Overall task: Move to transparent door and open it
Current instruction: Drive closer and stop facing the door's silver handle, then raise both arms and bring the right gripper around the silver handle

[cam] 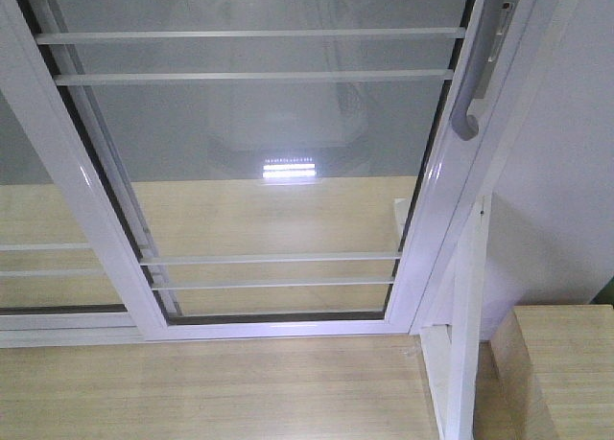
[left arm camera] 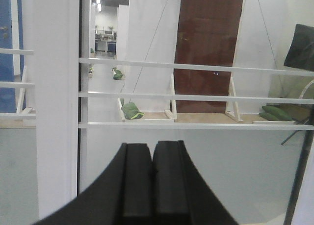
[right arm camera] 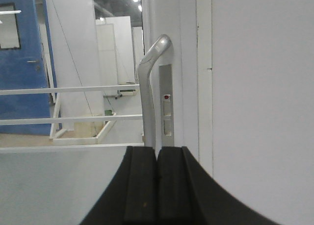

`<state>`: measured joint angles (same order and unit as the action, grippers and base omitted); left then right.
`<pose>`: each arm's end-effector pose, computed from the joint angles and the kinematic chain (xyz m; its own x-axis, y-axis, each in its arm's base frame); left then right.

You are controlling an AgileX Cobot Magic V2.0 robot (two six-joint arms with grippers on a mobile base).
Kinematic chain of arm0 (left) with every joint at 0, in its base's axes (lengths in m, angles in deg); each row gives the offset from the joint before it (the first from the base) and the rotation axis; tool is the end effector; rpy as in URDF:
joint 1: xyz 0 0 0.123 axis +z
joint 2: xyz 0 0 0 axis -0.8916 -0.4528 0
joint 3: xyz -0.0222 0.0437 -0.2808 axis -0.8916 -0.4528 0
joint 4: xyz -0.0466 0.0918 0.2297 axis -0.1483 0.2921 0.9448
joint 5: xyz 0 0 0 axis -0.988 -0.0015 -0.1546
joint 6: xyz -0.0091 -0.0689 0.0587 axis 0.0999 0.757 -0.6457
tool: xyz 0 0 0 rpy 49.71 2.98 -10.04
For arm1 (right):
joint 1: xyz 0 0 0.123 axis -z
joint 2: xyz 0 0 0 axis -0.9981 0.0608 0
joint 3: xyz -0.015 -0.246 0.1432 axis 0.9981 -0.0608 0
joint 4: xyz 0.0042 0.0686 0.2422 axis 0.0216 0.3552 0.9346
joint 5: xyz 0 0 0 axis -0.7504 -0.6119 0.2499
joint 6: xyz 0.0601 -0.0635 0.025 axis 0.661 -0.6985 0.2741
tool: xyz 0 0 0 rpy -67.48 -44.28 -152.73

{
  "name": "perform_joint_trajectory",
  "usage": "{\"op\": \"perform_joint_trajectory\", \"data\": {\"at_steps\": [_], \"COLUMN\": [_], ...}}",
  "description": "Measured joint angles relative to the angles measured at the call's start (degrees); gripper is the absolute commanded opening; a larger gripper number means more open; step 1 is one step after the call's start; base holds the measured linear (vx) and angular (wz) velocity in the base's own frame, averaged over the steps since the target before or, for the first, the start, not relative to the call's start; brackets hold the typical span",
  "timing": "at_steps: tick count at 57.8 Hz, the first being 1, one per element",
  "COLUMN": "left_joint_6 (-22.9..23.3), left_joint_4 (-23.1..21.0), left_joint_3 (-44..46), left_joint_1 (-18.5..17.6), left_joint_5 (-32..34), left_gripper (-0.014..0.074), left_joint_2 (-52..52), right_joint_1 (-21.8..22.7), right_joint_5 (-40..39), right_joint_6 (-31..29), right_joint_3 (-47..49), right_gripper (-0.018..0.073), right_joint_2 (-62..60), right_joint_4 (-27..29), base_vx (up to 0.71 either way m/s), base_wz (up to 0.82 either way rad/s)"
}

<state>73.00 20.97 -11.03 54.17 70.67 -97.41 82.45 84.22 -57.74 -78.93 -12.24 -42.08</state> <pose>0.0682 -0.0098 0.2409 0.0733 -0.1131 -0.9909 0.1532 0.9830 -0.1009 0.0685 0.0046 0.2544 0.1167 0.0660 -0.9910 -0.0742 0.9956 0.0576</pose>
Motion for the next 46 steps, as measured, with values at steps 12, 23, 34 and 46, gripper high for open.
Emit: {"op": "perform_joint_trajectory", "data": {"at_steps": [12,23,34,46], "left_joint_6": [-4.11,-4.05,-4.05,-4.05], "left_joint_4": [0.05,0.05,0.05,0.05], "left_joint_3": [12.94,26.95,32.38,32.6], "left_joint_1": [0.0,0.0,0.0,0.0], "left_joint_5": [9.06,11.37,12.04,13.25], "left_gripper": [0.0003,0.0003,0.0004,0.0014], "left_joint_2": [-22.6,-42.99,-52.34,-54.72], "right_joint_1": [0.0,0.0,0.0,0.0], "right_joint_5": [-0.36,-2.07,-5.6,-7.9], "right_joint_6": [-3.73,-5.58,-5.52,-4.66], "right_joint_3": [15.3,28.58,33.79,33.99], "right_gripper": [-0.0001,-0.0001,-0.0001,0.0011], "right_joint_2": [23.12,42.28,51.16,54.25], "right_joint_4": [-0.19,-0.38,-0.38,-0.08], "base_vx": [0.0,0.0,0.0,0.0], "base_wz": [0.0,0.0,0.0,0.0]}}
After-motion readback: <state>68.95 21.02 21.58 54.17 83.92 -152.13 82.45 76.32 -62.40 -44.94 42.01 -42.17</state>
